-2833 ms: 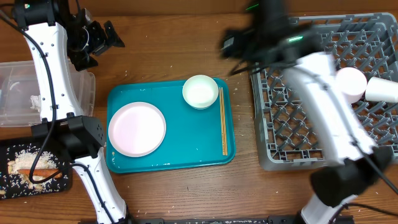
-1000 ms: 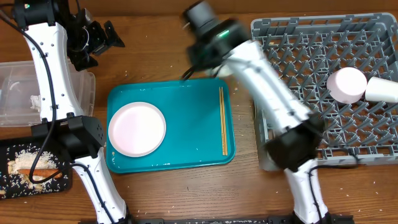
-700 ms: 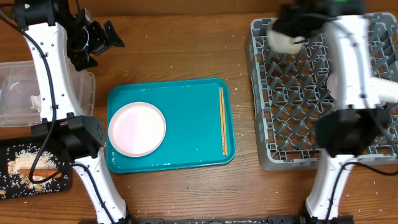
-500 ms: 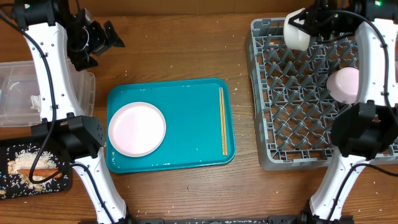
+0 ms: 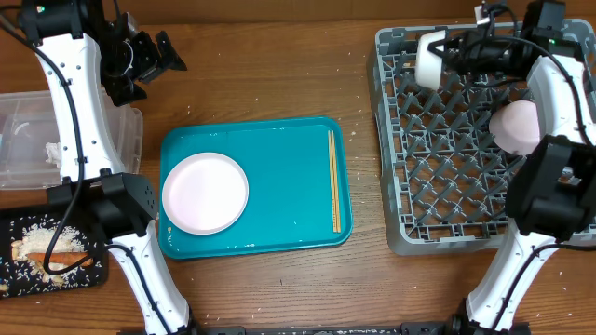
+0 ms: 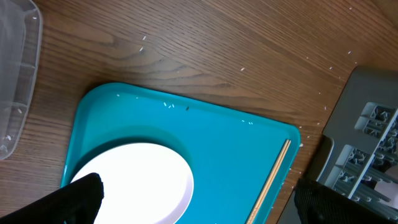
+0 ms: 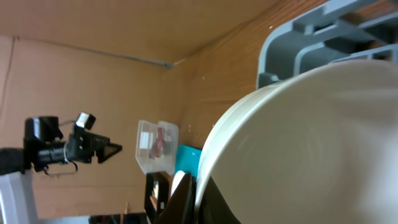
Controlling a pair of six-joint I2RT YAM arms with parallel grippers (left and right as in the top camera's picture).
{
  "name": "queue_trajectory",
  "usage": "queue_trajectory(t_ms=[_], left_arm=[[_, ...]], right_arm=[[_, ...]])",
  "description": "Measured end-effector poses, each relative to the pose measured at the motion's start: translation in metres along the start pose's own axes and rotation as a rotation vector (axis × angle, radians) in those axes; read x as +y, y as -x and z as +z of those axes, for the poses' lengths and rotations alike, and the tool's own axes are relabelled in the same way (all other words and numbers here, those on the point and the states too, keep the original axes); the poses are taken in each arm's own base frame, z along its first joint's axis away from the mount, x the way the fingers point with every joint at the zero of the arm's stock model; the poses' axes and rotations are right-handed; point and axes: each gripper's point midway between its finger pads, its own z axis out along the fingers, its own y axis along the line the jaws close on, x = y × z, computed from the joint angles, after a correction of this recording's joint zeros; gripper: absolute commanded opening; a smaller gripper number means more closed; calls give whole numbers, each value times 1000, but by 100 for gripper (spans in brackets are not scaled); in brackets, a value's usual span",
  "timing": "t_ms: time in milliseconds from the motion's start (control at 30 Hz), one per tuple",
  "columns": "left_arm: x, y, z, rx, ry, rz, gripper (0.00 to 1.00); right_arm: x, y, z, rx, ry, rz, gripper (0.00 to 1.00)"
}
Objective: Sort waste into correct bins and load items into the dishwasher
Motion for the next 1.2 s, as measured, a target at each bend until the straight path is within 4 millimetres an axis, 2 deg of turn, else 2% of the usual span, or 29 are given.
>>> queue_trajectory(t_ms=[100, 200, 367, 567, 633, 700, 767, 833, 900, 1033, 1100, 1133, 1200], left_arm=[[0, 0, 0, 0, 0, 0, 100], [0, 0, 0, 0, 0, 0, 100], [0, 0, 0, 0, 0, 0, 100], [0, 0, 0, 0, 0, 0, 100], [0, 0, 0, 0, 0, 0, 100], [0, 0, 0, 0, 0, 0, 100], [0, 0, 0, 0, 0, 0, 100], [0, 0, 0, 0, 0, 0, 100], [0, 0, 0, 0, 0, 0, 100], [0, 0, 0, 0, 0, 0, 100], [0, 0, 0, 0, 0, 0, 100], [0, 0, 0, 0, 0, 0, 100], [0, 0, 0, 0, 0, 0, 100]], right_arm=[[-5, 5, -12, -22, -1, 21, 9], [-16, 13, -33, -65, -15, 53, 16], [-41, 21, -67, -132, -76, 134, 27], [-65, 6, -81, -127, -193, 276, 37], [-71, 3, -85, -125, -254, 302, 45], [-74, 3, -93, -136, -339, 328, 59], [-70, 6, -105, -164, -423, 343, 66], [-55, 12, -123, -213, -505, 333, 69], [-29, 20, -144, -280, -577, 296, 71], [42, 23, -180, -412, -650, 187, 71], [75, 17, -187, -444, -660, 137, 71], [96, 10, -185, -450, -658, 105, 72], [125, -4, -174, -434, -649, 56, 72]])
